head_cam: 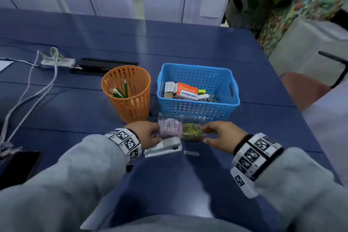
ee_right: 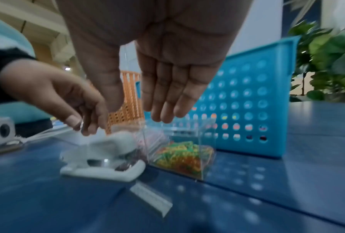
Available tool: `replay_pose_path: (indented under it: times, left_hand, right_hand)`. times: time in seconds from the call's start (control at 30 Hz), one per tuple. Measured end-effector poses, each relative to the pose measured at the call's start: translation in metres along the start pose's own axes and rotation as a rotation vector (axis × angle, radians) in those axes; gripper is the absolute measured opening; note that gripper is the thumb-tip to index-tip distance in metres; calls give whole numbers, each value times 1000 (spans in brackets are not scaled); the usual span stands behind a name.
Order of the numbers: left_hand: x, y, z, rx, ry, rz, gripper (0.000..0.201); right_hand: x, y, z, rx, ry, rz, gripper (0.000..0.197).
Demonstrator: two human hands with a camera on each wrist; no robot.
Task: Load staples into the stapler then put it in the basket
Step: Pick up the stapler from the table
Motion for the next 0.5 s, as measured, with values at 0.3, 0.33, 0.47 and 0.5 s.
replay_pose_path:
  times: [0.3,0.33,0.47,0.5]
  left_hand:
    - [-27,13,-25,-156,-56,48,37]
    - [-28,15,-25,-158,-57,52,36]
    - [-34,19,-30,-147,-41,31,36]
    - [-34,19,-32,-129,-37,20,35]
  right_hand:
    - [-49,-15,-61,90,-200,13,51]
    - [-52,-17,-64,89,-202,16,49]
    - [-59,-23,-73,68,-177,32,45]
    - [-60,-24,-75,50,-166,37,45]
Point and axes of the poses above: each hand's wrist, its own x-axis away from the middle knuckle, its own z-axis out of the back of the hand, y = z × x, the point moved 9 cm from there along -x, towards the middle knuckle, and after that the axes turned 11 degrees about -y, right-handed, at the moved point
